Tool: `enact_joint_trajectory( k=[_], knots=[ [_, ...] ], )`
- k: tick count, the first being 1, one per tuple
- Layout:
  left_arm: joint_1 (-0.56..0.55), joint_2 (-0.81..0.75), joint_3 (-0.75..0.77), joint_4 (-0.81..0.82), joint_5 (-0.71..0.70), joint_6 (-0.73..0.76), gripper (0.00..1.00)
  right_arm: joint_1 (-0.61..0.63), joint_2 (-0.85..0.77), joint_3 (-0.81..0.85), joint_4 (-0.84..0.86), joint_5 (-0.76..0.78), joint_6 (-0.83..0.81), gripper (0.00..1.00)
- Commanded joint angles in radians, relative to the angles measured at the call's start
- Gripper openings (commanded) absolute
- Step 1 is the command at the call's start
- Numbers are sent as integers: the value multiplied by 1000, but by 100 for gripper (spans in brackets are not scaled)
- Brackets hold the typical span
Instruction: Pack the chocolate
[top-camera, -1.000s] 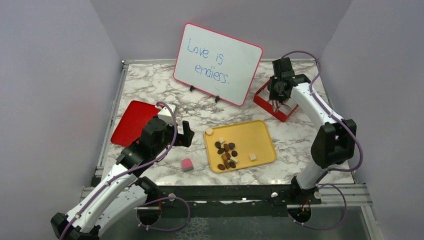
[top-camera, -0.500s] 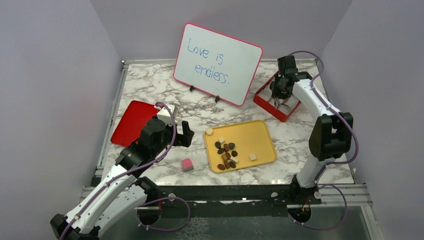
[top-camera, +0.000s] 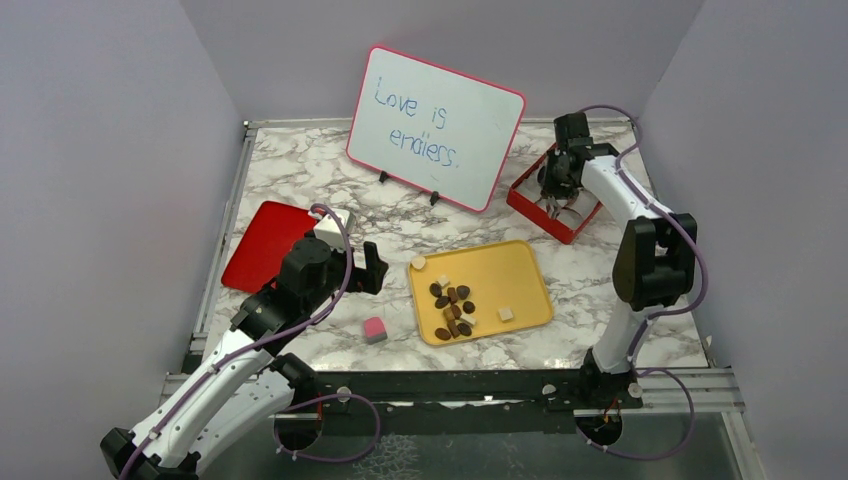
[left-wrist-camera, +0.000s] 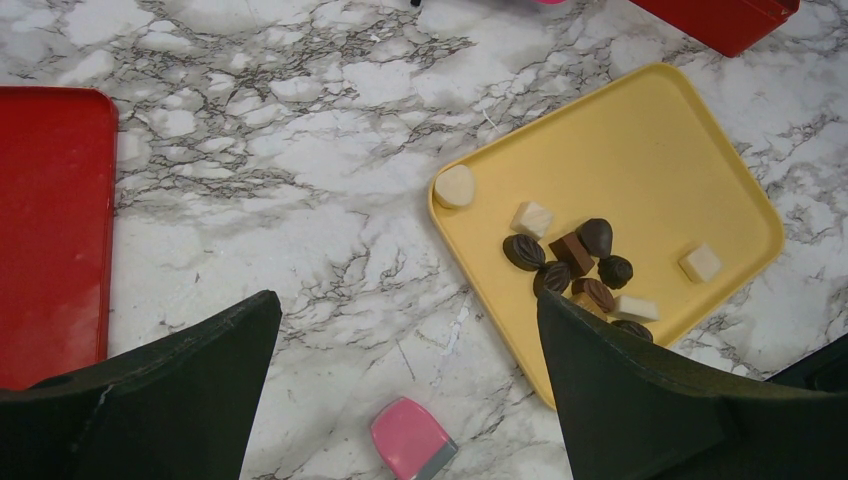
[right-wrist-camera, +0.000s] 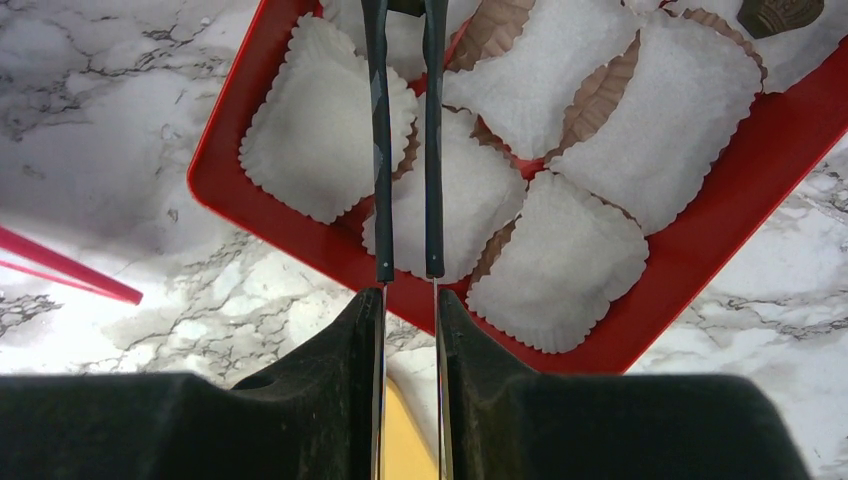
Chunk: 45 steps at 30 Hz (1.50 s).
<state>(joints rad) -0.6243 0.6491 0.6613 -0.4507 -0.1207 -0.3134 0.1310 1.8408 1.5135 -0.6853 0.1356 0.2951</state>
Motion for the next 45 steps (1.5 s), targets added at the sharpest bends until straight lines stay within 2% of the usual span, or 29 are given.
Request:
enact_joint_trajectory(
  k=[1, 12, 18, 30, 39, 45],
  knots=[
    [-5, -5, 0, 20, -4, 3, 99, -16, 22, 45, 32, -16, -9, 27],
    [-5, -7, 0, 20, -15, 3, 99, -25, 46, 69, 15, -12, -27, 36],
    [-5, -2, -2, 19, -15, 2, 99, -25, 16, 89, -28, 12, -31, 38],
    [-5, 4, -1, 20, -10, 2, 99, -25, -129, 27, -83, -55, -35, 38],
    [-5, 3, -1, 20, -15, 2, 99, -17, -304, -85, -93, -173, -54, 38],
    [-5, 6, 0, 20, -19, 2, 99, 39, -447, -186, -66, -235, -48, 38]
  ],
)
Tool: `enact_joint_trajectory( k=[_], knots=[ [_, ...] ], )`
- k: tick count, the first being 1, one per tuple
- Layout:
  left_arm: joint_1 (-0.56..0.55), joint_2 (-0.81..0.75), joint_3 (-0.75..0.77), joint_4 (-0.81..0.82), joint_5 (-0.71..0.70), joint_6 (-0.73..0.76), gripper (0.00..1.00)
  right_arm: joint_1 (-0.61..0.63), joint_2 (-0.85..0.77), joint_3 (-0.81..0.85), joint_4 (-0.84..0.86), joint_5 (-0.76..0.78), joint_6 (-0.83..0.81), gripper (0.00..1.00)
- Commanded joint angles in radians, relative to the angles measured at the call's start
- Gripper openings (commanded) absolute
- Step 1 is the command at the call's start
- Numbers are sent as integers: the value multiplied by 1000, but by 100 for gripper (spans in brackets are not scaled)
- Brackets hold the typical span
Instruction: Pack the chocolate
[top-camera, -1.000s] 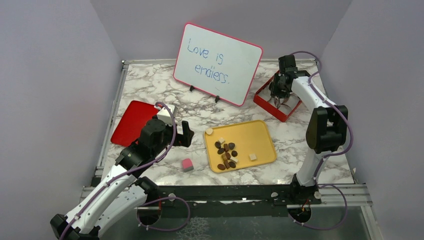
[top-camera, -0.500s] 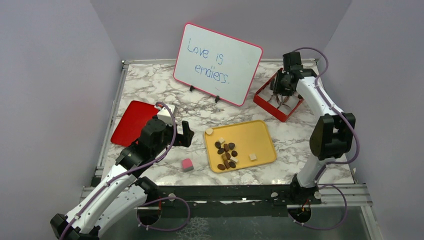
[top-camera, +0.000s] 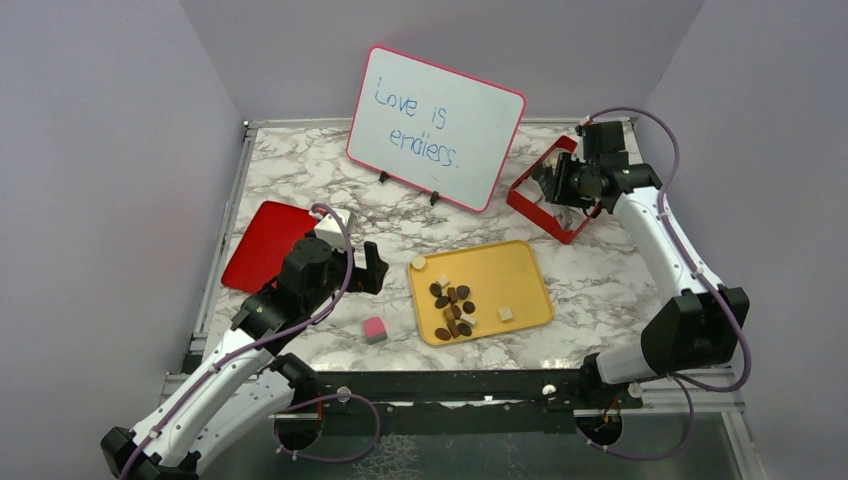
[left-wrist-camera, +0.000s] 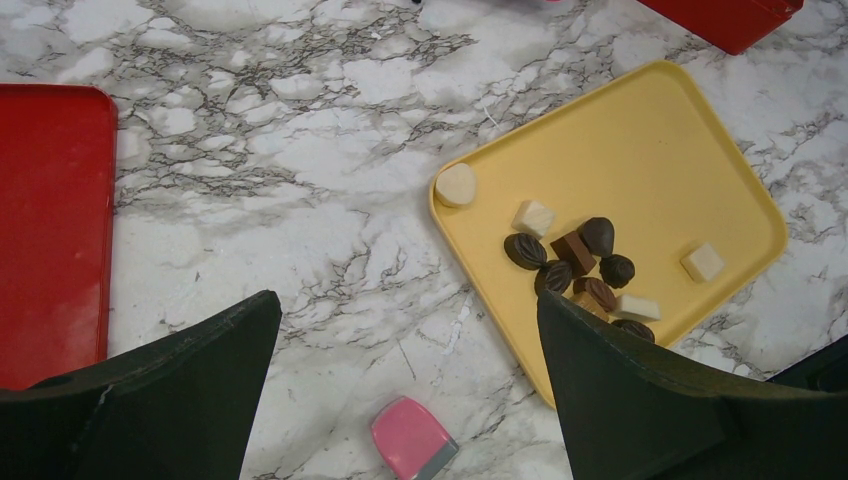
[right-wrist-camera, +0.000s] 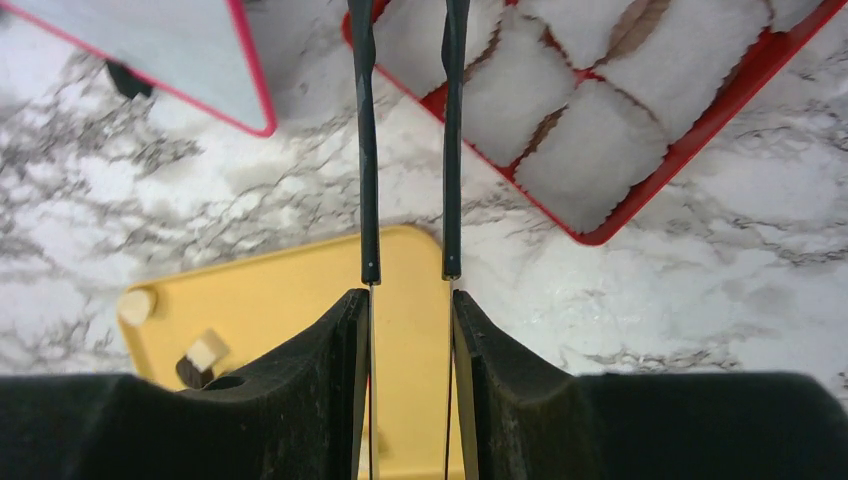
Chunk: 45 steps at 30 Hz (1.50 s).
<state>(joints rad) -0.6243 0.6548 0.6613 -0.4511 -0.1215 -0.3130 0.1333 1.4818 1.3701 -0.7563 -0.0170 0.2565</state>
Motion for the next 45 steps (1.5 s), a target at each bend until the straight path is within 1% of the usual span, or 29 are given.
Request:
enact_joint_trajectory(
  k=[1, 9, 13, 16, 20, 29, 34, 40, 45],
  knots=[
    [-5, 0, 1, 20, -18, 1, 99, 49, -102, -54, 4, -83, -8, 38],
    [-5, -8, -1, 17, -28, -3, 99, 172, -166, -132, -40, -74, 16, 38],
    [-5, -7, -1, 17, -33, -3, 99, 238, -180, -150, -105, -22, 39, 38],
    [-5, -3, -1, 17, -32, -2, 99, 265, -202, -162, -153, 31, 59, 38],
    [-5, 2, 1, 17, -32, -1, 99, 307, -234, -175, -225, 61, 90, 38],
    [-3, 5, 3, 17, -24, 1, 99, 521, -243, -234, -366, 124, 238, 38],
    [-3, 0, 3, 17, -23, 2, 99, 577, -261, -246, -375, 83, 252, 38],
    [-3, -9, 0, 17, -21, 2, 99, 640, -248, -231, -491, 149, 326, 38],
    [-3, -10, 1, 17, -20, 0, 99, 675, -271, -244, -533, 135, 357, 39]
  ],
)
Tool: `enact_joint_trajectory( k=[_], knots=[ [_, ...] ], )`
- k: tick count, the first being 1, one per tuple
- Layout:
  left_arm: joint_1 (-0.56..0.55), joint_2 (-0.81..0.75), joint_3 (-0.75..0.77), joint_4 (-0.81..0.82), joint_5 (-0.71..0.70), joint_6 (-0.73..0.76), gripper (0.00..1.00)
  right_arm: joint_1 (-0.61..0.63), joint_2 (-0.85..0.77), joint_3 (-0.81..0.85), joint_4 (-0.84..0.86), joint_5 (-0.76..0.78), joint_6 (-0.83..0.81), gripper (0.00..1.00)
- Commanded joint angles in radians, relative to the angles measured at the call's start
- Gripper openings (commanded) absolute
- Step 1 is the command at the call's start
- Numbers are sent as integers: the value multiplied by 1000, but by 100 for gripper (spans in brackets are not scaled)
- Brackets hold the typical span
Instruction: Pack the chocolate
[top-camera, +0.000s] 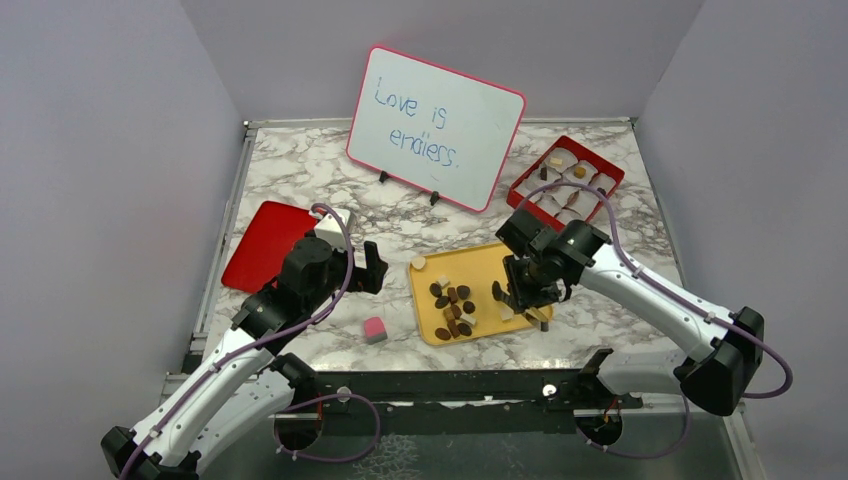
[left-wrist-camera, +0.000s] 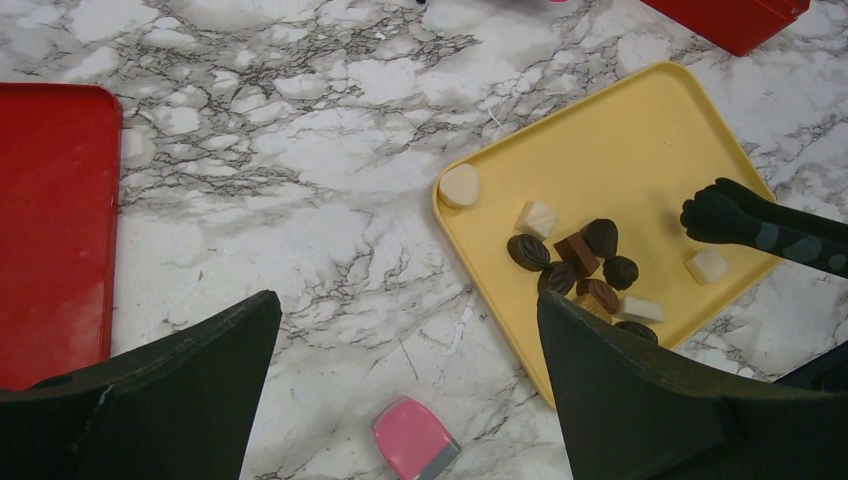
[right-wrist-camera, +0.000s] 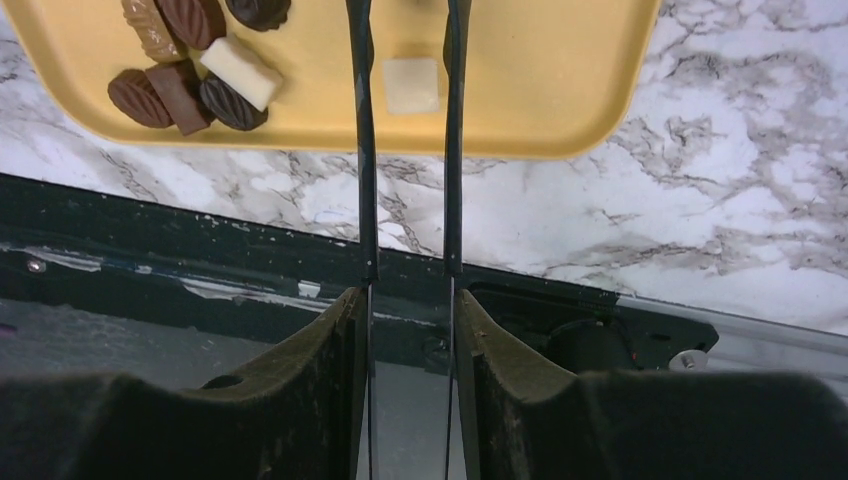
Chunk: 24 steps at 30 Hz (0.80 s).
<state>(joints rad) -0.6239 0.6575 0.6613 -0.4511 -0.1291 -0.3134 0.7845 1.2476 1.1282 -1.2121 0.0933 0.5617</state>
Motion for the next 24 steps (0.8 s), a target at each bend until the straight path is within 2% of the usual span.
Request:
enact_joint_trajectory(
  k=[1, 24],
  knots=[
    [-3, -13, 0, 17, -12, 0, 99, 29, -37, -11, -81, 18, 51, 39],
    [-4, -7, 1, 17, -7, 0, 99, 76, -9, -84, -24, -50, 24, 41]
  ],
)
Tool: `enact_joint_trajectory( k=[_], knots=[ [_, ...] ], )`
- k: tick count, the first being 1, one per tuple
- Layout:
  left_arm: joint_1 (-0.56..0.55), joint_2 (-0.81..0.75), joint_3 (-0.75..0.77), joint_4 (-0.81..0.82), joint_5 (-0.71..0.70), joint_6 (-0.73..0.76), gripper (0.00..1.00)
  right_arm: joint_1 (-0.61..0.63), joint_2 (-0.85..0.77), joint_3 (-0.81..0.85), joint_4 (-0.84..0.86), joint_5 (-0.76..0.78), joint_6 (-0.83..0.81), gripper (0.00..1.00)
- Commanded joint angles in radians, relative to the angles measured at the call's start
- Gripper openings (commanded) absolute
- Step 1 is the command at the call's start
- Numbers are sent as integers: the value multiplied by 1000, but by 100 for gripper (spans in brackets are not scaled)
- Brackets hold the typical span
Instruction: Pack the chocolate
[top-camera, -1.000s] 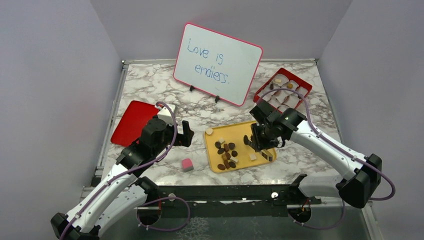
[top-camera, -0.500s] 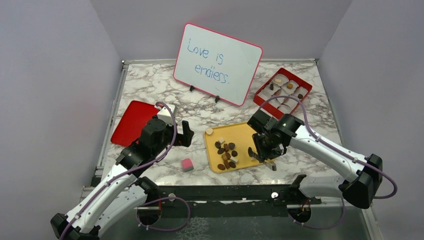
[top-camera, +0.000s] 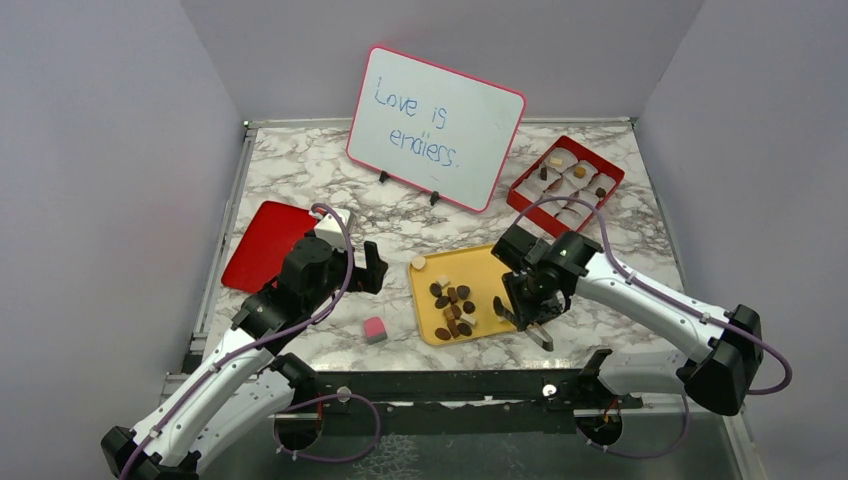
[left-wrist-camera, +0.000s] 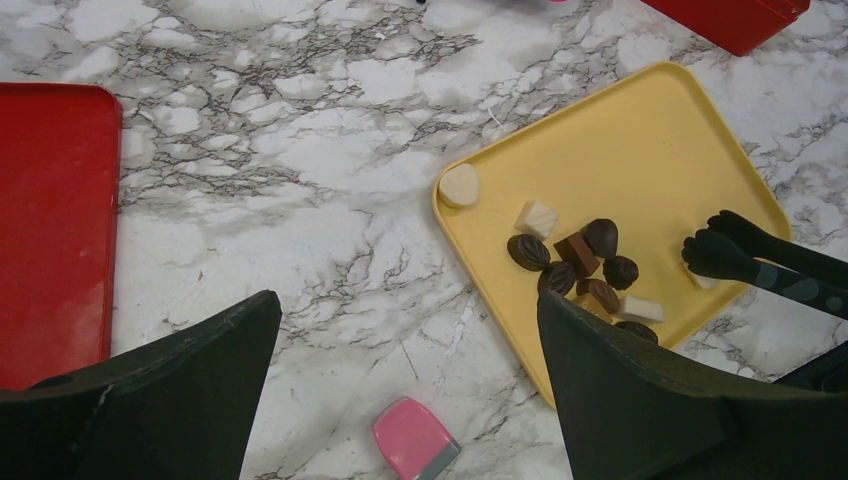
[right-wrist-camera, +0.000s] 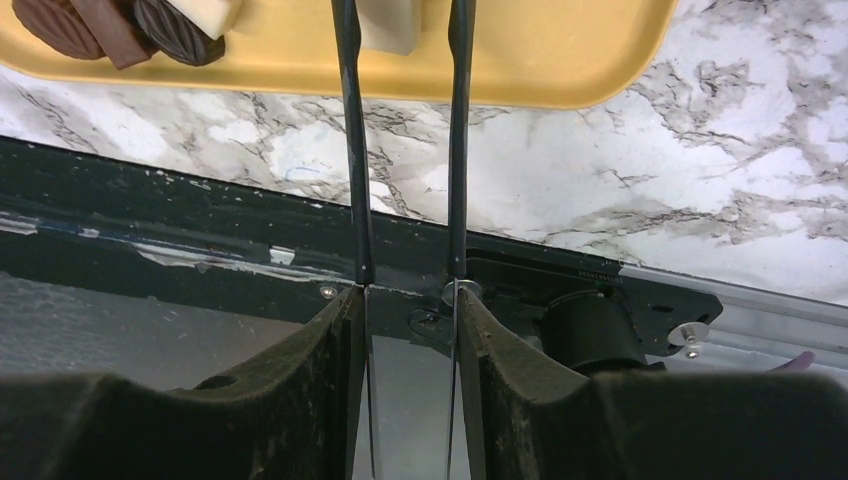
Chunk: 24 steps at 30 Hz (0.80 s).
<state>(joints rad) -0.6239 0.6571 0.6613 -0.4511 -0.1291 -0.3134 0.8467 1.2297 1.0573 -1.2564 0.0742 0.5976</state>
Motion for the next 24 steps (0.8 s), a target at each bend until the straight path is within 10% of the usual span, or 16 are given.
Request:
enact_joint_trajectory(
  k=[1, 24],
  knots=[
    [-4, -7, 2, 17, -7, 0, 99, 13, 9, -15, 23, -34, -13, 41],
    [-3, -14, 0, 17, -8, 0, 99, 44, 21, -9, -49, -13, 3, 38]
  ],
)
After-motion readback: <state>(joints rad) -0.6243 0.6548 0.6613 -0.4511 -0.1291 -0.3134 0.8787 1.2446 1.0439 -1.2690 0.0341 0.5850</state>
